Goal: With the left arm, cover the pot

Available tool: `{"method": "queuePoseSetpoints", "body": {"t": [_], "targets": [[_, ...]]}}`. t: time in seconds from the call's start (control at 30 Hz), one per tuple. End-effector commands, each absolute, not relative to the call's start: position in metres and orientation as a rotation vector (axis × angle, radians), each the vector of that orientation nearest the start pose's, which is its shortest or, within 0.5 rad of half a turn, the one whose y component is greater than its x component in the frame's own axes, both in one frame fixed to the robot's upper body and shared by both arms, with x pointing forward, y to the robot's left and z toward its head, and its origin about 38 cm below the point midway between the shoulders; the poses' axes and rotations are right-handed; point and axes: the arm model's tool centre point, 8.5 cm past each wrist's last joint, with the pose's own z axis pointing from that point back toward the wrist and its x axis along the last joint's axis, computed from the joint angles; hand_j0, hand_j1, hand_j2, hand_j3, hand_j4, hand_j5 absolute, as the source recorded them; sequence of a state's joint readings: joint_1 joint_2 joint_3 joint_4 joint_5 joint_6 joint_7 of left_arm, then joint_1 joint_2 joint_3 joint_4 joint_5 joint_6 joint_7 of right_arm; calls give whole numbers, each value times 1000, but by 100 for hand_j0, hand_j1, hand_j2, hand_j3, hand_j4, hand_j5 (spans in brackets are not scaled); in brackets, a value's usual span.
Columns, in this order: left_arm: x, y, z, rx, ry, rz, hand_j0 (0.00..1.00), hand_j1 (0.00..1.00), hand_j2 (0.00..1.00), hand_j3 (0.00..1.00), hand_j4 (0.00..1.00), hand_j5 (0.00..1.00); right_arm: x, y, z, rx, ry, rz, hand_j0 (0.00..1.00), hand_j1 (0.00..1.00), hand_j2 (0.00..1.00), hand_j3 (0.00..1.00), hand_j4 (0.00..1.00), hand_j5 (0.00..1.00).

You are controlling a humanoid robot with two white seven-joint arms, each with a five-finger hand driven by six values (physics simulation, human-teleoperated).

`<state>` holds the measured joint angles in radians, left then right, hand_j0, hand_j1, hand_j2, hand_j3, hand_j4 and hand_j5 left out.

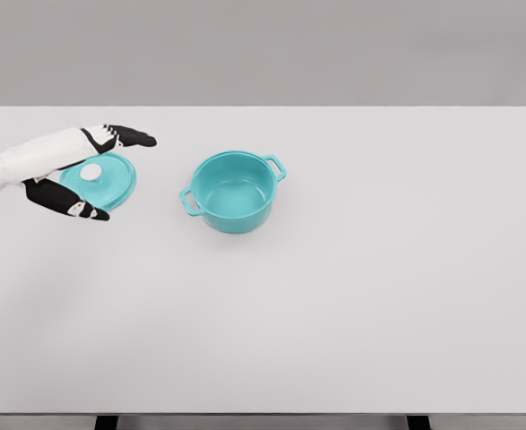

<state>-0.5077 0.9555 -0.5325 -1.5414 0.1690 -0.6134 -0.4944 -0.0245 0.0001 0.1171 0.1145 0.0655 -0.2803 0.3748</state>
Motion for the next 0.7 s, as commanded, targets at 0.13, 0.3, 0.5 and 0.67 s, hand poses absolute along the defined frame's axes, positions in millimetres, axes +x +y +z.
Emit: {"method": "queuePoseSetpoints", "body": {"t": [0.13,0.3,0.5,0.67], "targets": [[414,361,230,92,-1665,-1566,100,100,100,100,100,100,-16,-240,-253,310,-119,215,100,100,100,100,100,100],[421,353,207,78,-1617,-1584,100,100,100,100,100,100,-16,-240,-253,310,-119,215,100,100,100,100,100,100],[451,395,202,187,-1551,-1456,100,100,100,100,100,100,-16,-240,-253,310,-119,215,100,100,100,100,100,100],[469,393,185,156,-1569,-1332,100,100,100,100,100,100,-16,-240,-253,310,-119,215,100,100,100,100,100,100]]}}
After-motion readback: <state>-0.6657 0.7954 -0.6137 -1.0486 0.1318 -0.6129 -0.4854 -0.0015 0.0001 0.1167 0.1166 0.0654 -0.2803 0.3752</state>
